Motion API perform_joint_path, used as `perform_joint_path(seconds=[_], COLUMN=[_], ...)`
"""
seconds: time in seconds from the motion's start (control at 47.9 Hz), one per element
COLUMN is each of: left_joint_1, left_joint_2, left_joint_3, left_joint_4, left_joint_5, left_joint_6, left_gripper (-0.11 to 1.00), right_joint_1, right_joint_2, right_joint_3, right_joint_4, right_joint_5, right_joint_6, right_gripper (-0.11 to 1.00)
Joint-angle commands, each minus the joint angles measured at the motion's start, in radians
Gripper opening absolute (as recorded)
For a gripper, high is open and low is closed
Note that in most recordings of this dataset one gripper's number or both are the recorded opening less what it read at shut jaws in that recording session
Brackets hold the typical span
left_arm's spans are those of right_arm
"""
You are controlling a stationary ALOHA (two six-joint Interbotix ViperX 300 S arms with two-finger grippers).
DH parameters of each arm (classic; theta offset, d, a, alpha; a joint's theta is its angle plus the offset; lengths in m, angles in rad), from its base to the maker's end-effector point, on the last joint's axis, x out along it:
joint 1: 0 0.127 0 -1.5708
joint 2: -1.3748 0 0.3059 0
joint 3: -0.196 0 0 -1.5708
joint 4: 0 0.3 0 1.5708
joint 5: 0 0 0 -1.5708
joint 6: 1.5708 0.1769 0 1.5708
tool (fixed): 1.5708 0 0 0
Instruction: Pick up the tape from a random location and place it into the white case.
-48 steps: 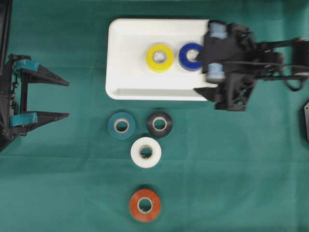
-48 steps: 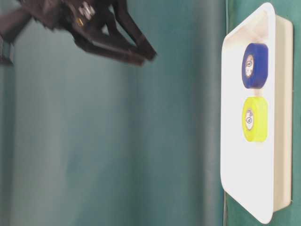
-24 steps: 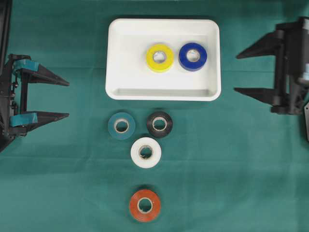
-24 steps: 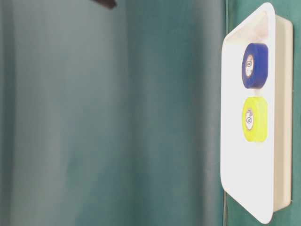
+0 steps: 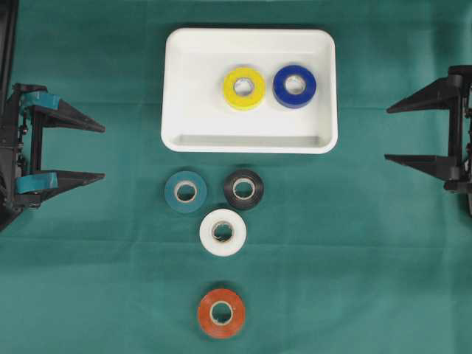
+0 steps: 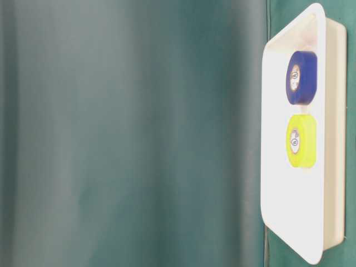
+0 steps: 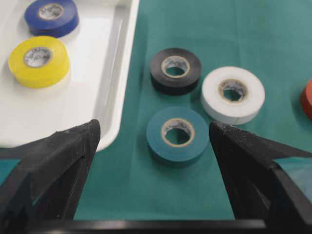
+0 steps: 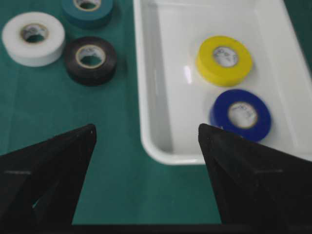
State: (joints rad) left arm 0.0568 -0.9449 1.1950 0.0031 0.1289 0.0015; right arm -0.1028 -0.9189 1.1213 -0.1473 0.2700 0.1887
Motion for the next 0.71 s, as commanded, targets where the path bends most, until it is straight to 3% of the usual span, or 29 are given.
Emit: perform_joint_path(seconds=[0.0, 0.689], left_joint_1=[0.003, 0.003], left_joint_2=[0.005, 0.005], left_joint_3=[-0.017, -0.017], left_joint_4=[-0.002, -0.002], left_joint_5=[-0.003, 0.003], left_joint_6=[0.000, 0.002], left_gripper=[0.98, 0.98], right_joint_1=[0.000, 0.002], right_joint_2=[-0.009, -0.003], right_joint_3=[0.014, 0.037], right_joint_4=[0.012, 0.018], right_joint_5=[-0.038, -0.072], right_joint_6=[0.002, 0.000], right_gripper=[0.84, 0.84])
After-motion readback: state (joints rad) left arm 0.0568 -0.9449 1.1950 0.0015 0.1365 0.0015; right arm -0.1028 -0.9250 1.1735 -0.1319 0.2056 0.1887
